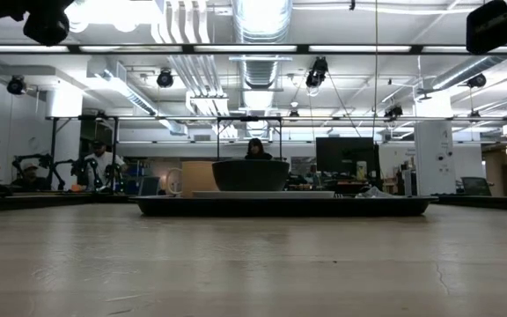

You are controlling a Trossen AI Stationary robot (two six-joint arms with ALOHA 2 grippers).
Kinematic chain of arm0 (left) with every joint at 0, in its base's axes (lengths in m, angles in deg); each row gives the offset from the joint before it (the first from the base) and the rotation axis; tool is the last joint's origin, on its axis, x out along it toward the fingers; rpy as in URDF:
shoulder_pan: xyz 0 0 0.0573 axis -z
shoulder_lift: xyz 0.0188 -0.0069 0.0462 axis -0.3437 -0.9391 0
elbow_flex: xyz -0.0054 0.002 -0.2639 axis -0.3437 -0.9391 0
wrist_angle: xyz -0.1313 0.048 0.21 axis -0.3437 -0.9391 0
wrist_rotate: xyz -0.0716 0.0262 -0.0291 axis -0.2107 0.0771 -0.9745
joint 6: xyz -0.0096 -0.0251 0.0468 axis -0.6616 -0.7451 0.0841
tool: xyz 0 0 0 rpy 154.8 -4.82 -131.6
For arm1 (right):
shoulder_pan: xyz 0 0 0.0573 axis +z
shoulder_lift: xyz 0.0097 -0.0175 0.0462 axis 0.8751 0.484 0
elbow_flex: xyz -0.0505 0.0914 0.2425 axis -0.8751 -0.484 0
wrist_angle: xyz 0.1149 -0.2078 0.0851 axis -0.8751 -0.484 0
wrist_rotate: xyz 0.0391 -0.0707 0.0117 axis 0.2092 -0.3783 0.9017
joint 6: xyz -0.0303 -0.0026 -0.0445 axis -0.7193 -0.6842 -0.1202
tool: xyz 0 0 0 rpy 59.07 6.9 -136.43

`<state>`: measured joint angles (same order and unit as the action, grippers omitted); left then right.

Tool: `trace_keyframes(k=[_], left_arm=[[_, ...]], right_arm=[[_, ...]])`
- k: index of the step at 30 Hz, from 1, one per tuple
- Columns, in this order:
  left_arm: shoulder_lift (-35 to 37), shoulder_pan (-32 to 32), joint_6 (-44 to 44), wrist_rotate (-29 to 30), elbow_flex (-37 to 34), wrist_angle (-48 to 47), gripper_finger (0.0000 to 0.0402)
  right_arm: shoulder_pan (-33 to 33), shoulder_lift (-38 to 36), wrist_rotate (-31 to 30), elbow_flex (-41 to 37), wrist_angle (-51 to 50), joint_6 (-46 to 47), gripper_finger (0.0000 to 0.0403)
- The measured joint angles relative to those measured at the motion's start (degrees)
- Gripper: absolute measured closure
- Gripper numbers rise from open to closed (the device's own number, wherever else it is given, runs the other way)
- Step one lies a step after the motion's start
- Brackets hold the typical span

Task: Set up tray
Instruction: Return to Home Position

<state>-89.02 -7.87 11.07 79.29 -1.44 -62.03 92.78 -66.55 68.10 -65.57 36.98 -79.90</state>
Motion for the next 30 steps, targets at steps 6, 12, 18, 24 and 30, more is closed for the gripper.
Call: trace_keyframes(k=[6,12,18,24,30], left_arm=[[0.04,0.09,-2.50,-1.44,-0.81,-0.18,0.0234],[0.04,0.09,-7.45,-1.41,-3.43,0.51,0.0234],[0.06,0.09,-5.72,-2.54,-7.80,9.06,0.0234],[0.06,0.09,-3.04,-7.94,-13.17,18.59,0.0234],[0.09,0.09,-2.94,-9.25,-18.60,25.81,0.0234]], right_arm=[[0.01,-0.17,1.91,-0.17,-0.52,-1.27,0.0381],[0.01,-0.17,2.31,-0.44,-0.58,-1.06,0.0381],[0.02,-0.15,2.25,-0.27,-0.66,2.26,0.0381],[0.00,0.05,2.27,-0.24,-1.10,12.80,0.0381],[-0.09,0.01,2.71,-0.24,-3.47,15.63,0.0381]])
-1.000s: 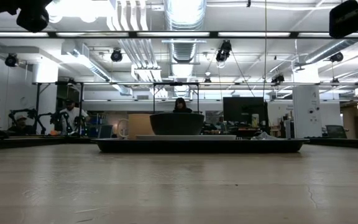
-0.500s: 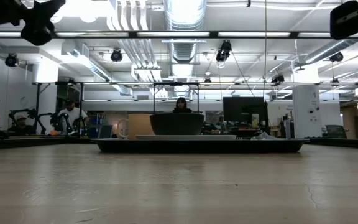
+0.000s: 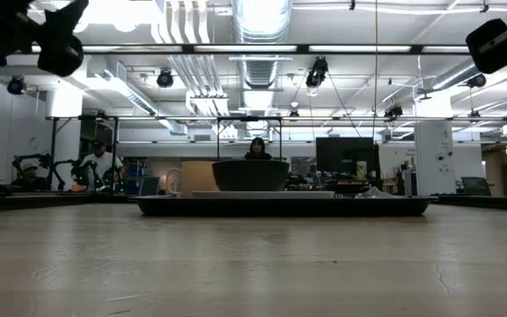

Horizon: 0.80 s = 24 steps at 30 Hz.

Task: Set up tray
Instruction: Return to Home Position

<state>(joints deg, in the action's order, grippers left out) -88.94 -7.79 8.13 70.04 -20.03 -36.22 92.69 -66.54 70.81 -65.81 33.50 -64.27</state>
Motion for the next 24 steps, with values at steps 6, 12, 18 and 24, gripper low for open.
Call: trace_keyframes(k=[6,12,18,24], left_arm=[[0.00,0.00,0.07,-0.48,-0.53,-1.72,0.0234],[0.00,0.00,-0.01,-1.07,-0.53,-6.87,0.0234],[0.00,-0.02,-1.53,-3.51,-0.53,-13.39,0.0234],[0.00,0.00,-3.29,-5.31,-0.53,-19.62,0.0234]], right_arm=[[-0.02,0.28,0.02,-0.02,-4.02,1.18,0.0381],[-0.04,0.71,-0.05,-0.02,-4.63,-5.08,0.0381],[-0.04,0.61,-0.09,-0.44,-4.95,-10.08,0.0381],[-0.04,0.63,-0.09,-0.55,-6.83,-10.43,0.0381]])
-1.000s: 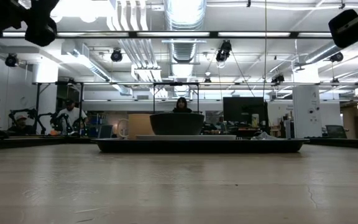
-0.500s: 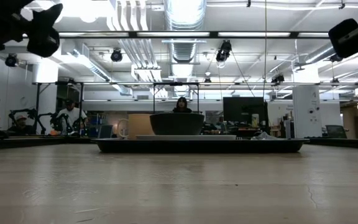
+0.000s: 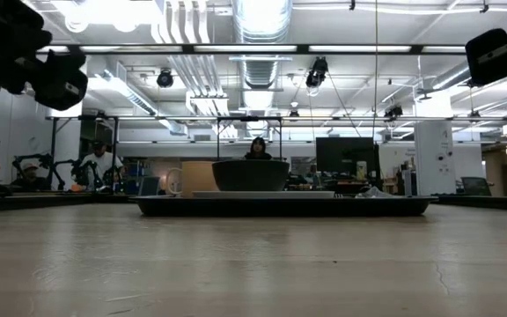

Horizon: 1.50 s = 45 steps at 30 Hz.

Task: Set up tray
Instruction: Return to Home Position

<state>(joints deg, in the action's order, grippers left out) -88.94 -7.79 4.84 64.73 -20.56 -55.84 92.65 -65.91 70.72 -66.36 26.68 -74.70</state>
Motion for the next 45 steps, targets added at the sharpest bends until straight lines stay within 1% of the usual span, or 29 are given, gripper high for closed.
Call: trace_keyframes(k=[6,11,13,16,19,22,26,29,33,35,38,41,45], left_arm=[[-0.76,-0.02,-1.30,0.45,0.02,-0.15,0.0234],[-0.85,-0.02,-2.96,0.44,0.04,-0.24,0.0234],[-0.93,-0.02,-3.20,0.45,0.04,-0.26,0.0234],[-1.31,-0.02,-3.21,0.46,0.04,-0.28,0.0234],[-1.94,-0.02,-3.20,0.44,0.04,-0.28,0.0234],[-2.43,-0.02,-3.21,0.44,0.04,-0.31,0.0234],[-3.14,-0.02,-3.20,0.46,0.04,-0.33,0.0234],[-3.73,-0.02,-3.21,0.44,0.04,-0.35,0.0234],[-4.36,-0.02,-3.20,0.43,0.04,-0.35,0.0234],[-4.65,-0.02,-3.20,0.43,0.04,-0.35,0.0234],[-4.81,-0.02,-3.20,0.43,0.04,-0.37,0.0234],[-4.76,-0.02,-3.20,0.43,0.05,-0.37,0.0234],[-4.76,-0.02,-3.20,0.43,0.07,-0.35,0.0234]], right_arm=[[0.00,-0.02,0.02,-0.02,-2.94,2.71,0.0381],[0.00,-0.01,0.06,-0.08,-3.93,1.85,0.0381],[0.00,-0.03,1.37,-0.13,-4.02,-0.07,0.0381],[0.02,-0.04,6.04,-0.13,-6.82,-1.55,0.0381],[0.00,-0.03,6.13,-0.29,-10.42,1.16,0.0381],[0.01,0.03,6.10,-0.66,-11.59,0.77,0.0381],[0.00,0.09,3.18,-0.66,-11.67,-2.19,0.0381],[0.00,0.09,2.67,-0.39,-13.01,-4.19,0.0381],[0.00,0.09,2.18,0.14,-15.88,-3.05,0.0381],[0.00,0.09,-0.70,0.26,-16.42,-1.16,0.0381],[0.00,0.11,-6.68,0.53,-17.77,1.34,0.0381],[0.00,0.13,-11.51,0.70,-18.49,1.72,0.0381],[-0.04,0.13,-13.86,0.70,-18.21,0.15,0.0381]])
